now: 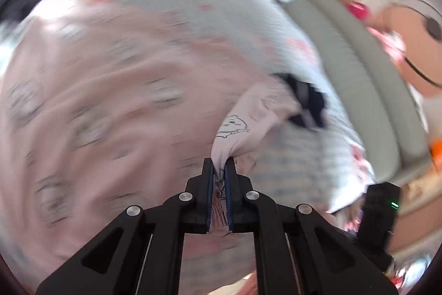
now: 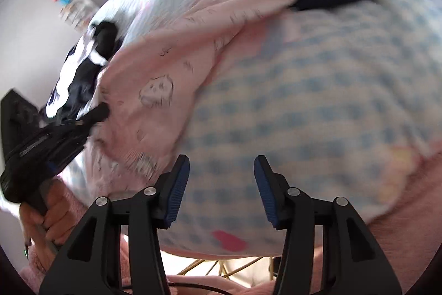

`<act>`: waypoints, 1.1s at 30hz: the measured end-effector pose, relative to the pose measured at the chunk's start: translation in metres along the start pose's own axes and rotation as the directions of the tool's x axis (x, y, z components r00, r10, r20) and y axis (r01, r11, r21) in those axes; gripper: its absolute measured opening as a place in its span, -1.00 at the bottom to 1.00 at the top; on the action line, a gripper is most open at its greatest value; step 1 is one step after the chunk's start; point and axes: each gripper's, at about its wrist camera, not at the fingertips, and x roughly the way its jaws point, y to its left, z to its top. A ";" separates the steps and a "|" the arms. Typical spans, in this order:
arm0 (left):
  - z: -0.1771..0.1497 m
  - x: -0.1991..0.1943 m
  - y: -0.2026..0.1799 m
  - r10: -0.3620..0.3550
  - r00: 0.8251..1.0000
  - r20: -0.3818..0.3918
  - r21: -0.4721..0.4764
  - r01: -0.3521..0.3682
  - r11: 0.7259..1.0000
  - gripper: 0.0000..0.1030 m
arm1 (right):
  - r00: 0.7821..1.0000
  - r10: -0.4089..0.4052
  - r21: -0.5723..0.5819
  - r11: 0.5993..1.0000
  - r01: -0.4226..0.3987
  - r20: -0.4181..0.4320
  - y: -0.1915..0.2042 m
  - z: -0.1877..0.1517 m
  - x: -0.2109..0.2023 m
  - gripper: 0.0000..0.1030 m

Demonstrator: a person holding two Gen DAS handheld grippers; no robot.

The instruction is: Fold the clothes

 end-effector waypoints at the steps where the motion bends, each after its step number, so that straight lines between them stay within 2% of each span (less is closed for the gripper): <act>1: -0.002 -0.002 0.010 0.002 1.000 -0.011 -0.023 -0.002 1.000 -0.77 | 1.000 -0.002 -0.026 1.000 0.002 -0.010 0.010 -0.002 0.004 -0.03; 2: -0.005 -0.003 0.018 -0.008 1.000 -0.023 -0.041 0.007 0.999 -0.70 | 1.000 0.000 -0.052 0.999 -0.001 -0.019 0.020 -0.004 0.009 -0.03; 3: -0.007 -0.002 0.021 -0.026 0.999 -0.035 -0.047 0.024 0.999 -0.41 | 1.000 0.007 -0.080 0.997 -0.009 -0.027 0.030 -0.006 0.013 -0.03; 4: -0.009 0.001 0.022 -0.041 0.998 -0.047 -0.044 0.039 0.998 -0.01 | 0.999 0.016 -0.105 0.994 -0.019 -0.037 0.039 -0.007 0.018 -0.03; 5: -0.010 0.004 0.022 -0.060 0.997 -0.058 -0.036 0.058 0.998 0.10 | 0.998 0.026 -0.128 0.991 -0.032 -0.049 0.047 -0.007 0.023 -0.03; 8: -0.011 0.015 0.018 -0.095 0.991 -0.093 -0.018 0.093 0.995 0.12 | 0.994 0.048 -0.185 0.981 -0.066 -0.098 0.064 -0.012 0.042 -0.03; 10: -0.010 0.024 0.015 -0.042 0.993 -0.108 0.011 0.043 0.999 0.06 | 0.992 -0.001 -0.182 0.983 -0.022 -0.125 0.064 -0.016 0.057 -0.03; 12: -0.010 0.032 0.017 0.019 0.993 -0.121 0.020 -0.016 1.000 -0.13 | 0.991 -0.013 -0.162 0.987 -0.009 -0.133 0.057 -0.020 0.061 -0.03; 15: -0.014 0.030 0.023 0.021 0.993 -0.112 -0.014 -0.023 1.000 -0.13 | 0.994 -0.022 -0.142 0.990 0.007 -0.104 0.048 -0.024 0.054 -0.03; 18: -0.019 0.023 0.026 0.001 0.993 -0.115 0.008 -0.001 1.000 -0.14 | 0.997 -0.042 -0.113 0.993 0.035 -0.064 0.039 -0.026 0.042 -0.03; 19: -0.020 0.024 0.024 -0.010 0.993 -0.117 0.017 0.012 1.000 -0.24 | 0.998 -0.046 -0.093 0.995 0.041 -0.051 0.036 -0.025 0.039 -0.03; 20: -0.021 0.026 0.021 -0.017 0.993 -0.115 0.022 0.020 1.000 -0.35 | 0.998 -0.039 -0.075 0.997 0.036 -0.046 0.034 -0.024 0.035 -0.03; 21: -0.021 0.025 0.018 -0.019 0.994 -0.109 0.024 0.021 0.999 -0.63 | 0.999 -0.024 -0.059 0.998 0.021 -0.046 0.032 -0.021 0.032 -0.03; 22: -0.019 0.023 0.015 -0.014 0.995 -0.098 0.025 0.017 1.000 -0.65 | 0.999 -0.008 -0.042 0.999 0.007 -0.045 0.031 -0.019 0.028 -0.03; 25: -0.006 0.000 -0.001 -0.055 0.998 -0.031 0.043 0.056 0.997 -0.71 | 0.990 0.144 -0.043 0.989 -0.144 -0.007 0.042 -0.002 0.003 0.01; 27: 0.003 -0.023 -0.013 -0.041 0.999 0.033 0.083 0.038 0.996 -0.74 | 0.990 0.139 -0.105 0.985 -0.135 0.028 0.053 0.012 -0.010 0.23; 30: 0.009 -0.052 -0.015 0.016 0.994 0.107 0.107 -0.028 0.994 -0.79 | 0.994 0.104 -0.121 0.987 -0.101 0.017 0.061 0.020 -0.004 0.28; 31: 0.009 -0.061 -0.010 0.029 0.992 0.124 0.097 -0.041 0.994 -0.79 | 0.993 0.116 -0.113 0.987 -0.116 -0.007 0.064 0.020 0.003 0.28; 33: 0.003 -0.078 0.016 0.031 0.990 0.137 -0.016 -0.029 0.999 -0.80 | 0.985 0.167 -0.106 0.980 -0.171 -0.046 0.071 0.012 0.014 0.28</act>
